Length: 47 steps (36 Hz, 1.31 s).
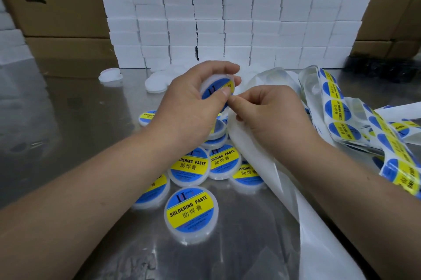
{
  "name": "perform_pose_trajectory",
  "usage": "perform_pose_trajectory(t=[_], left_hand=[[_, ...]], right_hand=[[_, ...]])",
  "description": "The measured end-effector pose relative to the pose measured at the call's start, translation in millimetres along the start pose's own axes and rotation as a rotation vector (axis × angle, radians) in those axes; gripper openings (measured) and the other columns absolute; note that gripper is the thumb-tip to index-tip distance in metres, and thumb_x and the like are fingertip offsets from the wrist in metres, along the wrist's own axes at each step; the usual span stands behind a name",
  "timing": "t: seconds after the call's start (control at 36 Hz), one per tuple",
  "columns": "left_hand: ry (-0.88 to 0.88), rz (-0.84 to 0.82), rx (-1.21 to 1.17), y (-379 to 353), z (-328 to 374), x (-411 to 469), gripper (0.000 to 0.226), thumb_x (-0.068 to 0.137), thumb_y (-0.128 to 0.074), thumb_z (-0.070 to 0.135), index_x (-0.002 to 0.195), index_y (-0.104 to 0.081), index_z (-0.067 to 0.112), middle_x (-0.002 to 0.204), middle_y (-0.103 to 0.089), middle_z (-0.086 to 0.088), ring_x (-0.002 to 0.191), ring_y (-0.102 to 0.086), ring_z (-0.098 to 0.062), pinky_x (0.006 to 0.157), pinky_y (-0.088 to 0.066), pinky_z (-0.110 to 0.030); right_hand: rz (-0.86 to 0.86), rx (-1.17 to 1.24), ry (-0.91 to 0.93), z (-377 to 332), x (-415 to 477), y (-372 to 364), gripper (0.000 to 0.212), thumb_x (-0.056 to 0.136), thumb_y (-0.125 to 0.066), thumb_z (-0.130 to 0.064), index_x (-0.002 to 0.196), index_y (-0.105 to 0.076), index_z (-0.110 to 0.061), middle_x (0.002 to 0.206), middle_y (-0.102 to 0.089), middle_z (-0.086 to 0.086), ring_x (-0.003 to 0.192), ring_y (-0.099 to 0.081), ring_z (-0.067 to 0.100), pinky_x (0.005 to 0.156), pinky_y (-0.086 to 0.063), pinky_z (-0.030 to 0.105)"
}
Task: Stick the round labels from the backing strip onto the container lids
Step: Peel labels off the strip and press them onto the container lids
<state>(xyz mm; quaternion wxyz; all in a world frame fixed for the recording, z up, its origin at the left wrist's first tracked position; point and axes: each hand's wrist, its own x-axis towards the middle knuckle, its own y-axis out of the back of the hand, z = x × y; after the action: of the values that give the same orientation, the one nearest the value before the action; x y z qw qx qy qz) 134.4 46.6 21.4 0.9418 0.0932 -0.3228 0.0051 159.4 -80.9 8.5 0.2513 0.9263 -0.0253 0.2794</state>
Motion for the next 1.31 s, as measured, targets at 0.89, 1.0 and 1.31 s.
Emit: perform_pose_trajectory(t=[0.89, 1.0, 1.31], left_hand=[[0.018, 0.046, 0.265, 0.5, -1.3, -3.4, 0.022, 0.086, -0.042, 0.038, 0.077, -0.060, 0.029, 0.075, -0.064, 0.005, 0.073, -0.059, -0.010, 0.071, -0.048, -0.031], [0.013, 0.060, 0.352, 2.5, -5.7, -1.5, 0.024, 0.095, -0.045, 0.030, 0.077, -0.060, 0.025, 0.069, -0.059, 0.003, 0.068, -0.053, -0.011, 0.067, -0.043, -0.029], [0.264, 0.144, 0.556, 21.4, -18.0, 15.3, 0.033, 0.092, -0.041, 0.024, 0.087, -0.061, 0.000, 0.092, -0.061, -0.020, 0.079, -0.055, -0.028, 0.070, -0.043, -0.035]], right_hand=[[-0.055, 0.019, 0.124, -10.5, -5.4, 5.7, 0.062, 0.094, -0.038, -0.049, 0.073, -0.057, 0.007, 0.067, -0.058, 0.023, 0.062, -0.049, 0.030, 0.062, -0.044, 0.040], [-0.052, -0.031, 0.107, -11.7, -5.1, 2.4, 0.059, 0.096, -0.035, -0.043, 0.070, -0.058, 0.004, 0.069, -0.061, 0.022, 0.069, -0.053, 0.034, 0.066, -0.046, 0.045], [0.168, 0.140, 0.036, 1.9, 5.6, 3.9, 0.025, 0.079, -0.046, -0.013, 0.088, -0.048, -0.036, 0.084, -0.055, -0.020, 0.078, -0.050, -0.010, 0.074, -0.038, 0.009]])
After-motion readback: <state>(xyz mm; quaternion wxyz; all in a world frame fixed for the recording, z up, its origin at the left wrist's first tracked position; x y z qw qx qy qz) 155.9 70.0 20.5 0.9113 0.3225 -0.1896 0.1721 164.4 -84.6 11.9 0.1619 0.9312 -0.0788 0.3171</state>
